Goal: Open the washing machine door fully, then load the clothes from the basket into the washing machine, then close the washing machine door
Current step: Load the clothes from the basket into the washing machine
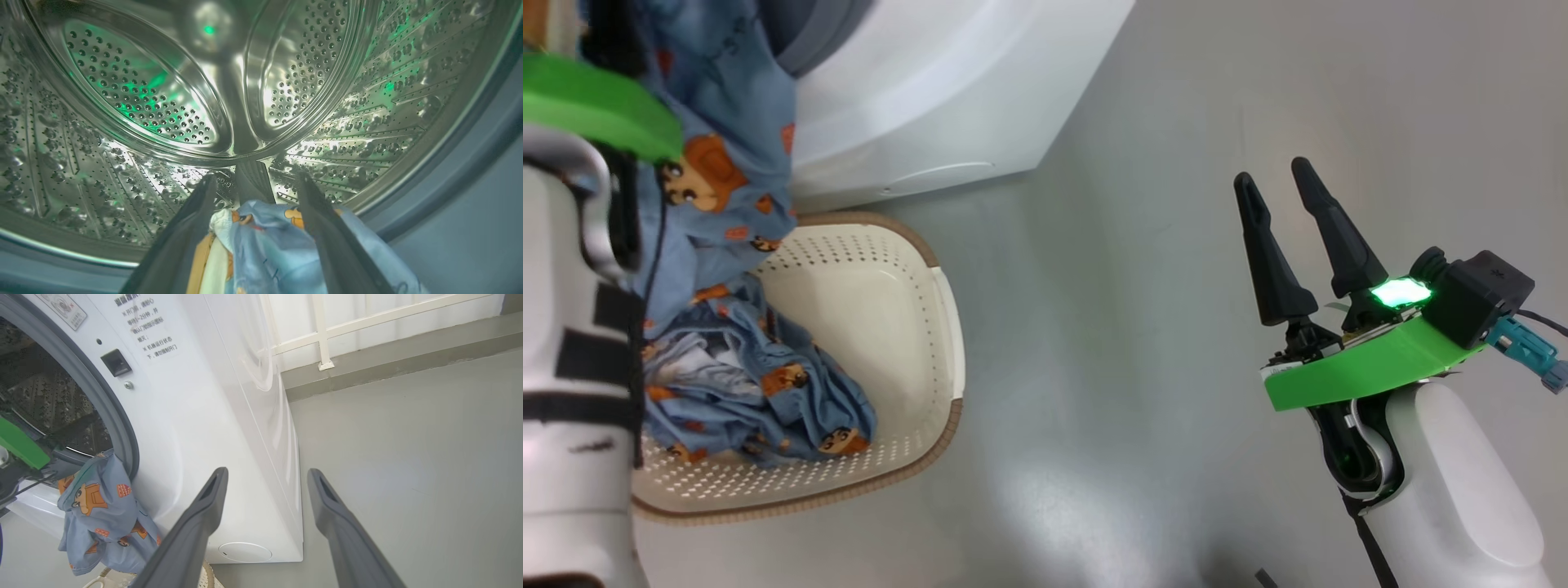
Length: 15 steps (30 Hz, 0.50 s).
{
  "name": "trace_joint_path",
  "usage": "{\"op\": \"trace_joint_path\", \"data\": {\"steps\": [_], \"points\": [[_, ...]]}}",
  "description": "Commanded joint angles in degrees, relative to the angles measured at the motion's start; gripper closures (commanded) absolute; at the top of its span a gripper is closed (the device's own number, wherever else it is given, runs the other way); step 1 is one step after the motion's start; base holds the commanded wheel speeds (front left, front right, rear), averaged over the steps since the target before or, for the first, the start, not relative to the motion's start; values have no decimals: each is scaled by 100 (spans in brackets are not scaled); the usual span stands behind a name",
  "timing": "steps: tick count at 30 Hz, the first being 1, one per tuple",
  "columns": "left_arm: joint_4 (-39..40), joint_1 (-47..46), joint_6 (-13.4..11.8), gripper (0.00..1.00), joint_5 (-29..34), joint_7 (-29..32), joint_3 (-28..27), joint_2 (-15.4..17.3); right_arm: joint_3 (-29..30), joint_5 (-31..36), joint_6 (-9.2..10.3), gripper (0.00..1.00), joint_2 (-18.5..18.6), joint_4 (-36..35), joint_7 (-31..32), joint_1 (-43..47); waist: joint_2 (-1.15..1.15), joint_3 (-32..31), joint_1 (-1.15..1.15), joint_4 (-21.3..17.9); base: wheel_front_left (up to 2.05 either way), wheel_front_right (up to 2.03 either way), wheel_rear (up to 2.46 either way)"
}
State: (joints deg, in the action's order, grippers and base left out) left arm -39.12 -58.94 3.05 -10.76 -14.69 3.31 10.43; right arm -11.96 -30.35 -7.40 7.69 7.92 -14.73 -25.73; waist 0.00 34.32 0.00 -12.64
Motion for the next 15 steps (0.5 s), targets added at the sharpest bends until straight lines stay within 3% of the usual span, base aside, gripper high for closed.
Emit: {"op": "trace_joint_path", "data": {"steps": [1,7,15], "points": [[229,217,9,0,83,-30,-59,221,-72,34,-9,0,22,-109,-27,204,0,-79,0,89,0,0,0],[874,980,-72,0,79,-30,-37,231,-19,27,-9,0,36,-109,-27,220,0,-147,0,180,0,0,0],[2372,2551,-284,0,-211,8,-196,43,40,19,-9,0,99,-130,-27,211,0,-236,0,251,0,0,0]]}}
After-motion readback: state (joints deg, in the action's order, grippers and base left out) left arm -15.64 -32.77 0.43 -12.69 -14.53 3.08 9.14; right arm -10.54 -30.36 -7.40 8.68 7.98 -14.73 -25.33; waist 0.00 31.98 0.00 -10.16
